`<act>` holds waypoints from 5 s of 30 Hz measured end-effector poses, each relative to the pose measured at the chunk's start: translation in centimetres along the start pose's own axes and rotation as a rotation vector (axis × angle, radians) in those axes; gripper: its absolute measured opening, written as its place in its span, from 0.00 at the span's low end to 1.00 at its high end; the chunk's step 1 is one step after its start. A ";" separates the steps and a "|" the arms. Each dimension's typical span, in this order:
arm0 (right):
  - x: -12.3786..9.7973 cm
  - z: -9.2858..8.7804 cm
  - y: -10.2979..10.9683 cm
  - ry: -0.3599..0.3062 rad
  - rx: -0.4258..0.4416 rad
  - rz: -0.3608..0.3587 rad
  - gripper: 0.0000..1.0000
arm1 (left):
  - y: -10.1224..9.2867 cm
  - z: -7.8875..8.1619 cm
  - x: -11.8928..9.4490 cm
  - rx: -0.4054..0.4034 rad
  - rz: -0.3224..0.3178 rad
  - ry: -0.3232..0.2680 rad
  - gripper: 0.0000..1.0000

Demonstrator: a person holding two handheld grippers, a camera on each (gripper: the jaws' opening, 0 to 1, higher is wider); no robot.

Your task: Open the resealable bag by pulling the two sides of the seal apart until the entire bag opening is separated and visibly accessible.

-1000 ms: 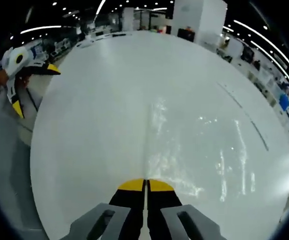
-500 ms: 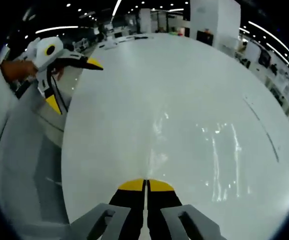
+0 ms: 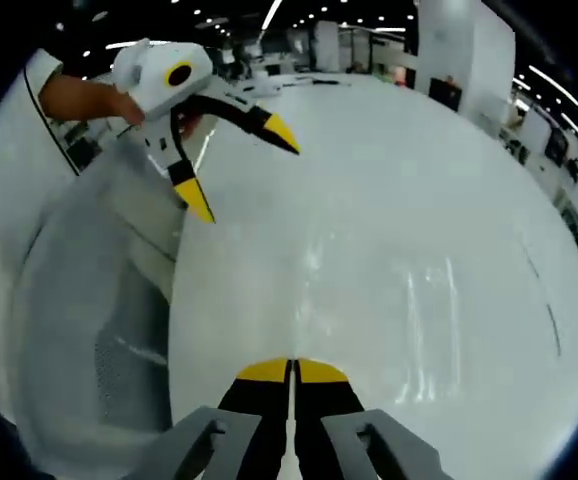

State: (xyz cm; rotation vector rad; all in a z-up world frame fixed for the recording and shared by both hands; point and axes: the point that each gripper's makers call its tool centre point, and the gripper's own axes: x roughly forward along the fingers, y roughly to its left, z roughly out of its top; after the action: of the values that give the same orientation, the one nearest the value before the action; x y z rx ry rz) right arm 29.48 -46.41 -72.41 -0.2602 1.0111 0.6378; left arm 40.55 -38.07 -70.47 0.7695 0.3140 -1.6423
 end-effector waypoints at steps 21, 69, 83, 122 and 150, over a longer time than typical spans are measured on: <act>-1.6 1.0 1.1 0.039 -0.142 0.006 0.00 | -2.5 2.9 2.0 0.394 -0.136 0.003 0.15; 0.5 10.5 0.4 -0.281 -0.130 -0.148 0.08 | -2.4 5.2 1.6 0.372 -0.164 -0.041 0.00; 1.2 10.5 0.6 -0.257 -0.135 -0.131 0.04 | -2.3 5.3 1.6 0.350 -0.166 -0.047 0.00; 1.8 5.1 0.7 -0.169 -0.128 -0.114 0.00 | -2.7 2.7 3.1 0.438 -0.159 0.005 0.00; 0.0 0.8 -0.4 -0.104 -0.073 -0.140 0.00 | -2.9 2.5 3.8 0.376 -0.183 0.044 0.00</act>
State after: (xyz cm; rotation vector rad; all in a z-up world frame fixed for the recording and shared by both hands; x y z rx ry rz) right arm 30.30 -46.37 -72.06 -0.3557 0.8632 0.5563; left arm 36.87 -41.82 -71.68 1.0854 0.1077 -1.8872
